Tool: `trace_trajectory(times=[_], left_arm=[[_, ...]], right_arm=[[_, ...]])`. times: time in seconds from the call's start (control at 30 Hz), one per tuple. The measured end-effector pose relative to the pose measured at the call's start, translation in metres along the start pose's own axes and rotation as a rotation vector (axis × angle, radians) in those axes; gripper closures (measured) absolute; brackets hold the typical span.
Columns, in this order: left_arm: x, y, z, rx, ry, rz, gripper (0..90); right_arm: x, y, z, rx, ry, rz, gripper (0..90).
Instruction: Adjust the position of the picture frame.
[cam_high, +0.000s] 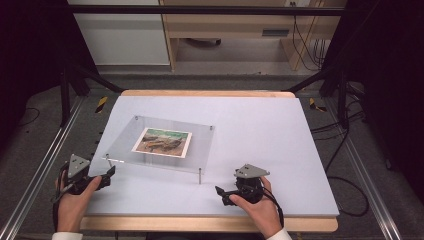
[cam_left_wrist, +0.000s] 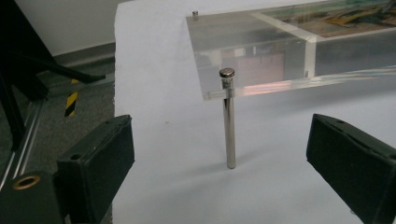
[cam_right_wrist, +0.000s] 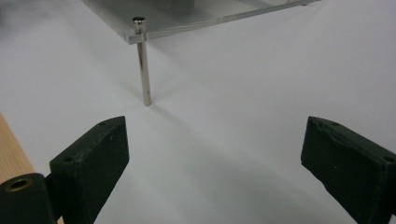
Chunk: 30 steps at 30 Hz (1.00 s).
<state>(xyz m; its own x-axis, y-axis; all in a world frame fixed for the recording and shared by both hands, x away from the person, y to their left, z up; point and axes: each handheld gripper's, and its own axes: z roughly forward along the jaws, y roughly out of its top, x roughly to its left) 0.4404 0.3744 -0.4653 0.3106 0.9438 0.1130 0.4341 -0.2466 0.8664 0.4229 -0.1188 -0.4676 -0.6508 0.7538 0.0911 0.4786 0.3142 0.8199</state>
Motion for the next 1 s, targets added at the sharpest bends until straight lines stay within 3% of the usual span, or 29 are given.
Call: trace_trajectory(times=[0.07,0.17,0.3,0.43,0.6,0.8,0.87,0.93,1.0], left_arm=[[0.001,-0.001,0.001,-0.008,-0.003,0.011,5.5],[0.003,-0.002,0.002,-0.007,0.004,0.022,6.0],[0.004,-0.003,0.004,0.011,0.016,0.017,6.4],[0.003,-0.002,0.003,0.016,0.016,0.017,5.3],[0.004,-0.002,0.004,0.025,0.017,0.005,2.5],[0.002,-0.003,0.005,0.001,0.012,0.003,2.7],[0.002,-0.003,0.005,-0.001,0.005,-0.006,2.8],[0.002,-0.002,0.003,0.018,-0.032,-0.028,4.2],[0.002,-0.002,0.003,0.032,-0.034,-0.028,5.1]], right_arm=[[0.005,0.000,0.004,0.009,0.014,-0.020,8.2],[0.015,0.003,0.008,0.010,0.010,-0.040,18.1],[0.026,0.004,0.012,-0.012,-0.002,-0.080,20.2],[0.035,0.002,0.020,0.001,0.014,-0.092,23.8],[0.041,0.003,0.028,-0.021,0.034,-0.093,28.1],[0.047,0.008,0.040,-0.046,0.069,-0.079,33.8],[0.047,0.009,0.042,-0.050,0.070,-0.073,34.2],[0.047,0.013,0.046,-0.050,0.057,-0.072,35.9],[0.046,0.014,0.047,-0.046,0.049,-0.070,36.0]])
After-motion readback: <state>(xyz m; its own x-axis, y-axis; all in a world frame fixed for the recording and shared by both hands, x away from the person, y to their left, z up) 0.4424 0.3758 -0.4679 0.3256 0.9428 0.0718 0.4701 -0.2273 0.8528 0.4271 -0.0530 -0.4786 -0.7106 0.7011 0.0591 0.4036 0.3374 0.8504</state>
